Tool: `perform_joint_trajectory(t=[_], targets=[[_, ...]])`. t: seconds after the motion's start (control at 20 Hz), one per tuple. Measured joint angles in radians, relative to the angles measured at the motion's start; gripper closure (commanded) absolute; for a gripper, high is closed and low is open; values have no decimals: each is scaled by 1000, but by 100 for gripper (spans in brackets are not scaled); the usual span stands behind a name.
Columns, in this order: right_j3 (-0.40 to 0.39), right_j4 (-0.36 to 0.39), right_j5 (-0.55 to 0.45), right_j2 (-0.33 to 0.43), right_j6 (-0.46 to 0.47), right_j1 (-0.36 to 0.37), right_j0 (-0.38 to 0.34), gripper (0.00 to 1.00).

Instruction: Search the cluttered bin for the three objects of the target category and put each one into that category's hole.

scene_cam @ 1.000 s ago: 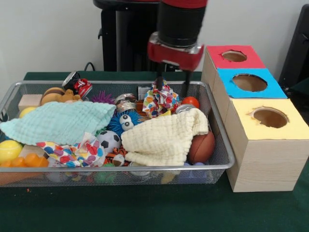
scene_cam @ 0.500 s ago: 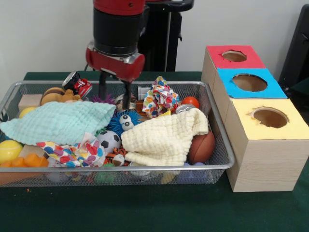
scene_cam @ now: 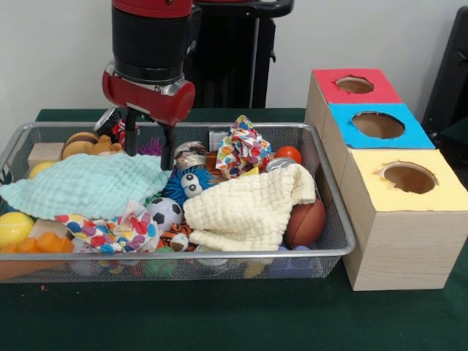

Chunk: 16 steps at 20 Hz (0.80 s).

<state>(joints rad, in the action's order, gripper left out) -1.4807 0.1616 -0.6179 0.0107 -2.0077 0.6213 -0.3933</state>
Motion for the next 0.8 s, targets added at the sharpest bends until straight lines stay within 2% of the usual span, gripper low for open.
perform_joint_trajectory(t=[0.8], targets=[[79, 6, -56, 49, 0, -3, -1, 0]])
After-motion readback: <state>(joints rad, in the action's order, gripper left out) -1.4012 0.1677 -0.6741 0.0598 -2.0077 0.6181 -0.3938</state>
